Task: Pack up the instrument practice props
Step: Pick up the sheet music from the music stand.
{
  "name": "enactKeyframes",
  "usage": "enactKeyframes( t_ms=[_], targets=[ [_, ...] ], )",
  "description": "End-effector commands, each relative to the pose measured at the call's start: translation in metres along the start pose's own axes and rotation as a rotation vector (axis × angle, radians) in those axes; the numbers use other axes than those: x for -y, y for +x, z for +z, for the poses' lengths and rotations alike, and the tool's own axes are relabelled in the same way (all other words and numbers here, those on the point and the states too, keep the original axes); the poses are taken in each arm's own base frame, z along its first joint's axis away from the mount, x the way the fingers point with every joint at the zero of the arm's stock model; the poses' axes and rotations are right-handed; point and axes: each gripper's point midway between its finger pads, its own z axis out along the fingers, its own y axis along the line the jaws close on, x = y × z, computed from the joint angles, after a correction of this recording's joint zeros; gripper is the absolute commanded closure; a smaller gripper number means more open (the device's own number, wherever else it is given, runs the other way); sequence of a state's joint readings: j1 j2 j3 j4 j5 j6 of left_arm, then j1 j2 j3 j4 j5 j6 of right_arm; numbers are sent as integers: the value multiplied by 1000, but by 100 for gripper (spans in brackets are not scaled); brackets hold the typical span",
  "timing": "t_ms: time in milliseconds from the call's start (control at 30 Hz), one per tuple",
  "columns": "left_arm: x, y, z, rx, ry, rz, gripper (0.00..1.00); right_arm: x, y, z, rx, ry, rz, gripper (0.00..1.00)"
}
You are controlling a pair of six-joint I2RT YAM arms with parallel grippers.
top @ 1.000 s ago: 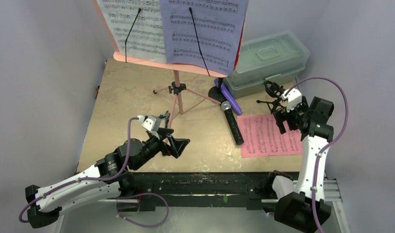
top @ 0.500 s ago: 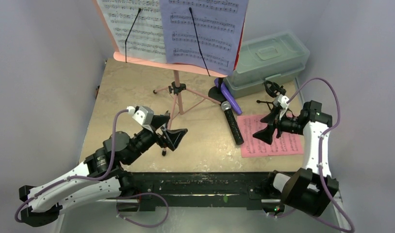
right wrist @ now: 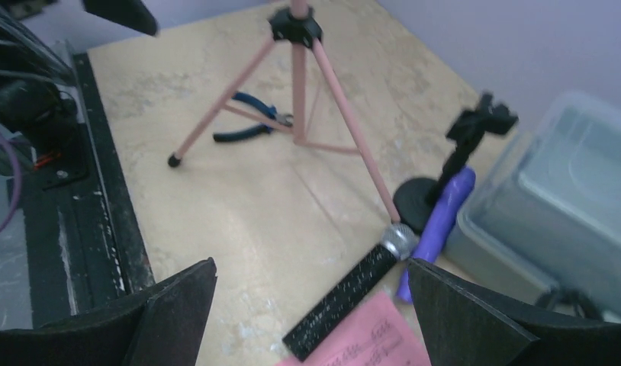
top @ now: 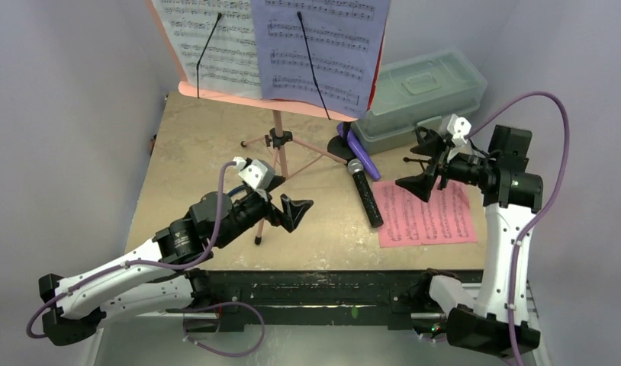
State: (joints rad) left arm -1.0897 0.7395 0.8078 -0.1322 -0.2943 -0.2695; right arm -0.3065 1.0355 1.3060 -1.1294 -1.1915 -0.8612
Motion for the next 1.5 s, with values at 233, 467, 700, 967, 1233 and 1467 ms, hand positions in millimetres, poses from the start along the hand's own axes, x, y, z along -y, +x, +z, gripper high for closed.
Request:
enactKeyframes(
  t_ms=[233, 467, 700, 967, 1233, 1467],
  targets=[
    [-8, 29, 13, -69, -41, 45, 3, -57, -190, -12, 309, -151, 2, 2],
    [-24, 54, 2, -139, -93, 92, 1, -89, -269, -34, 494, -312, 109, 3],
    [-47, 76, -9, -222, -160, 226, 0, -93, -294, -32, 547, -394, 186, 5],
    [-53, 84, -10, -247, -179, 251, 0, -88, -294, -21, 544, -411, 244, 6],
    [-54, 84, -12, -244, -184, 247, 0, -84, -283, -6, 519, -402, 265, 7],
    [-53, 86, -11, -251, -179, 244, 0, -74, -276, 6, 507, -365, 276, 7]
  ],
)
